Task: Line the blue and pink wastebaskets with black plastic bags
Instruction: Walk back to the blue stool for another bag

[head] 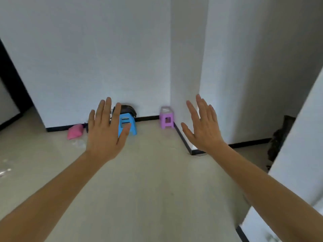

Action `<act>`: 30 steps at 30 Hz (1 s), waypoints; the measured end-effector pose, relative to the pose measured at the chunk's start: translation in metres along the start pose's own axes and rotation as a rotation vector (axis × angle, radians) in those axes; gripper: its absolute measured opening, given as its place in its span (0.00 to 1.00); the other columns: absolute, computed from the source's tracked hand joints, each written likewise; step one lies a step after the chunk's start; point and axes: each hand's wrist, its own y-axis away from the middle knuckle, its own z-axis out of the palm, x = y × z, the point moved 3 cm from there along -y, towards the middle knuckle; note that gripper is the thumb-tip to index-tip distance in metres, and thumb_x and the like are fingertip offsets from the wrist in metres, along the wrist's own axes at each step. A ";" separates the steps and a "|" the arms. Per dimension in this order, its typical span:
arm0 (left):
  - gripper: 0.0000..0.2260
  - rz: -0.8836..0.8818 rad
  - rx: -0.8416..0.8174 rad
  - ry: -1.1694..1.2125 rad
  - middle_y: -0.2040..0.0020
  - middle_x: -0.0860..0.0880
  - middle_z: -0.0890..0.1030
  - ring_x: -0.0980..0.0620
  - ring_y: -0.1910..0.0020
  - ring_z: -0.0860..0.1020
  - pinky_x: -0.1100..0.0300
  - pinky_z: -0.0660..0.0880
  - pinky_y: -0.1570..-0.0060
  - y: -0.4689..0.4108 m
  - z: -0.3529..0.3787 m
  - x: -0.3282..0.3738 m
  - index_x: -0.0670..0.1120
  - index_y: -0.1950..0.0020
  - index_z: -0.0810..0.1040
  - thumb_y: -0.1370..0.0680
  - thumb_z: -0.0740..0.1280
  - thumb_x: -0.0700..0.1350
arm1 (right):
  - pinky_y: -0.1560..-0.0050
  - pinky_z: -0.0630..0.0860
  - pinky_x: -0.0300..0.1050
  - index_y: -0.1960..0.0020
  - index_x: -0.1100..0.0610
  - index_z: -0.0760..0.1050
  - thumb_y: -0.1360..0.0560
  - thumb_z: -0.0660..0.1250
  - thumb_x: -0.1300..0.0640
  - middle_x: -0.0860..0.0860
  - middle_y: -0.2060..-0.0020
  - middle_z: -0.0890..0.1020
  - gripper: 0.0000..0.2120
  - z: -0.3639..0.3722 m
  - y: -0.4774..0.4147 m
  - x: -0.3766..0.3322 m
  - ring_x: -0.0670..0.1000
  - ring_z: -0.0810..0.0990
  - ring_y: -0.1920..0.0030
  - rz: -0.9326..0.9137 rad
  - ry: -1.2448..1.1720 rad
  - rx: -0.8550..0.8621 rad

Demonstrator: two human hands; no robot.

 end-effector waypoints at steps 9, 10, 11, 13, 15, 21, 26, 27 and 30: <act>0.29 -0.115 -0.003 -0.105 0.21 0.40 0.55 0.41 0.21 0.51 0.39 0.55 0.27 -0.030 0.052 -0.154 0.43 0.22 0.57 0.18 0.51 0.58 | 0.25 0.56 0.62 0.20 0.55 0.54 0.19 0.59 0.43 0.60 0.20 0.52 0.33 0.152 -0.137 -0.110 0.62 0.56 0.22 -0.074 -0.235 -0.022; 0.29 -0.120 -0.011 -0.107 0.21 0.40 0.54 0.42 0.21 0.50 0.39 0.55 0.27 -0.036 0.066 -0.164 0.43 0.22 0.57 0.18 0.51 0.59 | 0.24 0.55 0.62 0.20 0.55 0.53 0.19 0.59 0.43 0.60 0.20 0.51 0.33 0.167 -0.149 -0.112 0.61 0.55 0.22 -0.083 -0.245 -0.022; 0.29 -0.121 -0.016 -0.104 0.21 0.40 0.54 0.42 0.21 0.50 0.39 0.55 0.26 -0.044 0.080 -0.172 0.43 0.22 0.56 0.18 0.51 0.59 | 0.24 0.54 0.61 0.20 0.55 0.53 0.19 0.58 0.43 0.59 0.20 0.51 0.33 0.183 -0.161 -0.112 0.61 0.54 0.21 -0.083 -0.257 -0.019; 0.29 -0.113 -0.024 -0.104 0.20 0.41 0.53 0.43 0.21 0.50 0.40 0.54 0.26 -0.066 0.113 -0.189 0.44 0.21 0.55 0.18 0.50 0.59 | 0.23 0.53 0.60 0.20 0.55 0.52 0.19 0.58 0.43 0.59 0.20 0.51 0.33 0.217 -0.187 -0.107 0.60 0.54 0.21 -0.075 -0.280 -0.003; 0.29 -0.099 -0.021 -0.118 0.20 0.41 0.53 0.42 0.21 0.50 0.40 0.54 0.26 -0.092 0.146 -0.206 0.44 0.21 0.55 0.18 0.50 0.59 | 0.23 0.53 0.60 0.20 0.55 0.53 0.19 0.59 0.43 0.59 0.20 0.51 0.33 0.249 -0.214 -0.099 0.60 0.54 0.21 -0.072 -0.300 0.013; 0.30 -0.125 -0.035 -0.138 0.20 0.41 0.53 0.42 0.21 0.50 0.40 0.53 0.26 -0.205 0.256 -0.261 0.44 0.21 0.55 0.18 0.50 0.60 | 0.24 0.54 0.62 0.20 0.58 0.55 0.19 0.60 0.46 0.61 0.21 0.52 0.33 0.363 -0.324 -0.059 0.61 0.55 0.21 -0.072 -0.340 0.033; 0.29 -0.094 -0.023 -0.197 0.20 0.40 0.54 0.41 0.22 0.52 0.39 0.54 0.26 -0.298 0.324 -0.334 0.44 0.22 0.57 0.18 0.51 0.59 | 0.23 0.53 0.61 0.20 0.57 0.54 0.19 0.59 0.45 0.61 0.20 0.52 0.32 0.458 -0.443 -0.043 0.61 0.55 0.21 -0.091 -0.362 0.022; 0.29 -0.107 -0.018 -0.196 0.21 0.40 0.54 0.40 0.22 0.52 0.39 0.54 0.27 -0.309 0.338 -0.352 0.44 0.22 0.57 0.18 0.52 0.58 | 0.23 0.53 0.61 0.20 0.57 0.53 0.19 0.59 0.45 0.61 0.20 0.51 0.32 0.481 -0.464 -0.045 0.61 0.54 0.21 -0.089 -0.368 0.019; 0.28 -0.151 -0.047 -0.209 0.21 0.39 0.54 0.39 0.22 0.53 0.38 0.57 0.28 -0.326 0.382 -0.405 0.44 0.22 0.58 0.18 0.52 0.58 | 0.23 0.52 0.61 0.20 0.57 0.53 0.19 0.57 0.44 0.61 0.20 0.51 0.33 0.552 -0.512 -0.057 0.61 0.53 0.21 -0.095 -0.377 -0.027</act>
